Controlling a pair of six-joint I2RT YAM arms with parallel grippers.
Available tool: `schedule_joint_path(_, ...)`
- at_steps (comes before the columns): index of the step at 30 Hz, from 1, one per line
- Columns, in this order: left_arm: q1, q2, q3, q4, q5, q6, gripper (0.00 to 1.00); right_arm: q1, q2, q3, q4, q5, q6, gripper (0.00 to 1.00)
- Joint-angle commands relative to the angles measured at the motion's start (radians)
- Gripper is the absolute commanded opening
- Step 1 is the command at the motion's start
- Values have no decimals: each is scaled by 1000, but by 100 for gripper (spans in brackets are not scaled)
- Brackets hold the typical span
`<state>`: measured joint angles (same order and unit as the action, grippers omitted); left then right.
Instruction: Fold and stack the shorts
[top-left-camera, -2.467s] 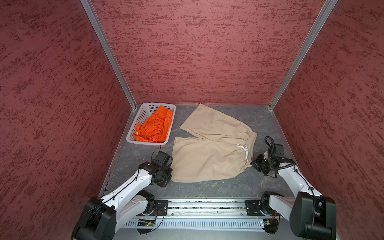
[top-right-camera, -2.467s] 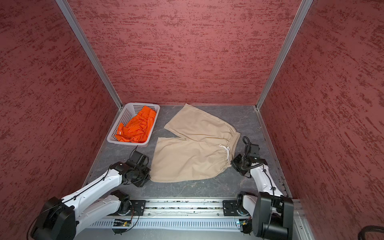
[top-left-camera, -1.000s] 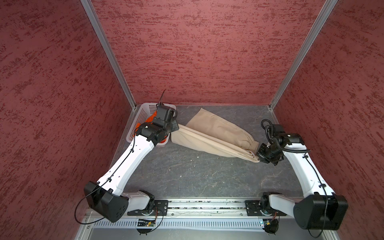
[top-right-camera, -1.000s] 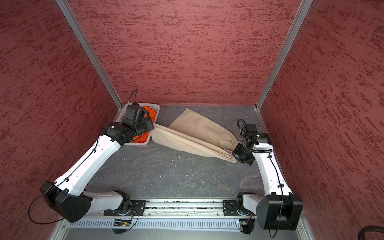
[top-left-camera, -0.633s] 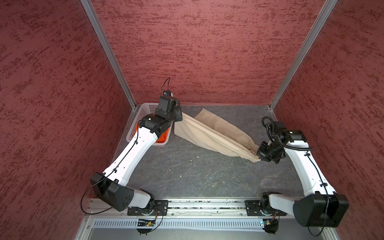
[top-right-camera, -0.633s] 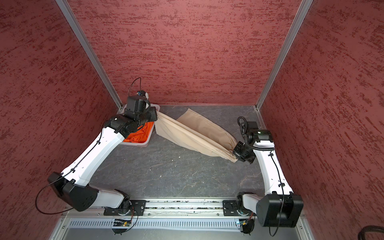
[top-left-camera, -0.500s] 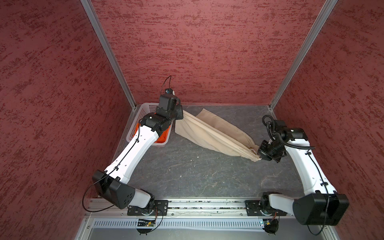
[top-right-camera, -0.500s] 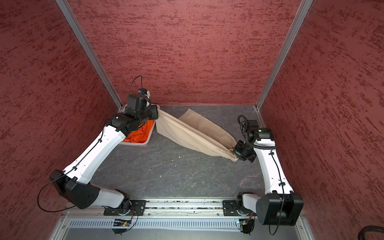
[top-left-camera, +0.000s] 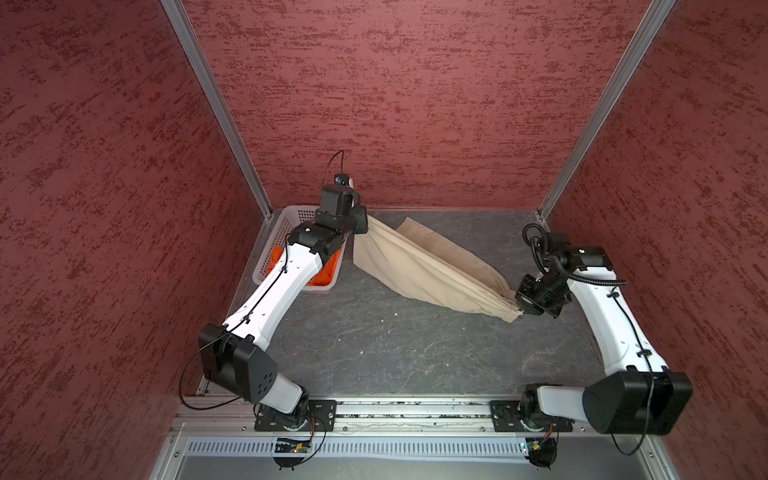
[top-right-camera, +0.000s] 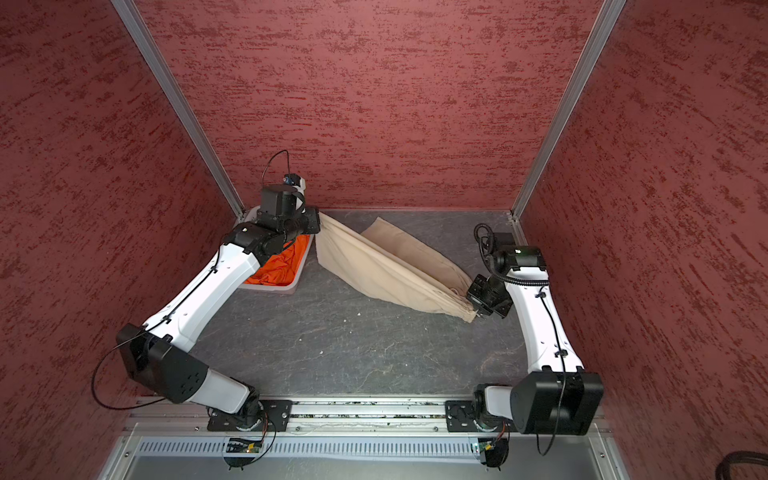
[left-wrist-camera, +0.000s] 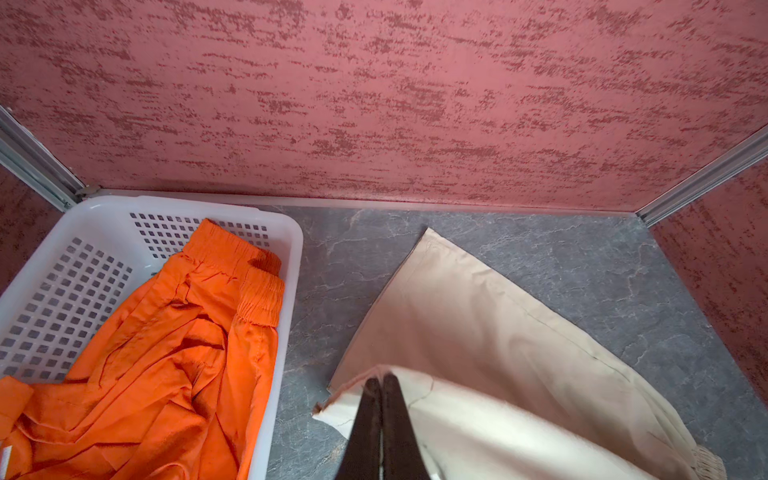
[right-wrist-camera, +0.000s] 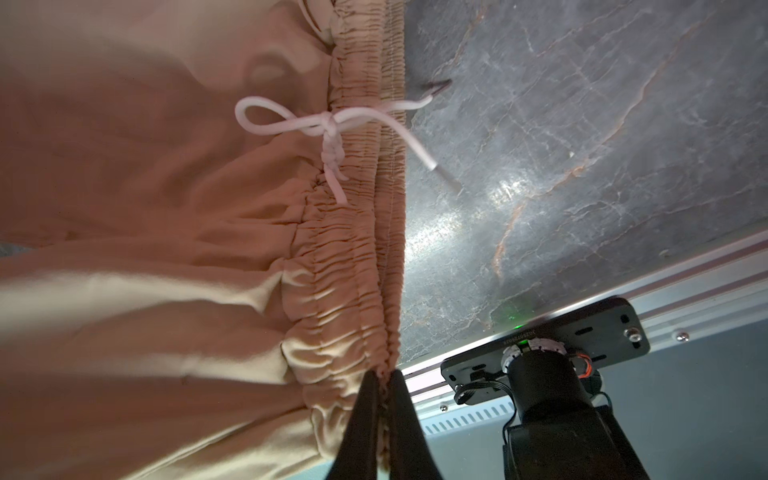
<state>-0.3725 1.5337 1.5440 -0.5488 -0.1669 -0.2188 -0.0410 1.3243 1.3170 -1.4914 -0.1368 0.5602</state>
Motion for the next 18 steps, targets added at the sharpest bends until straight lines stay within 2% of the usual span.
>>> schedule_joint_path(1, 40, 35, 41, 83, -32, 25, 0, -8, 22, 21, -56, 97, -19, 8)
schedule_joint_path(18, 53, 269, 260, 100, 9, 62, 0, -50, 170, 114, -20, 95, -68, 8)
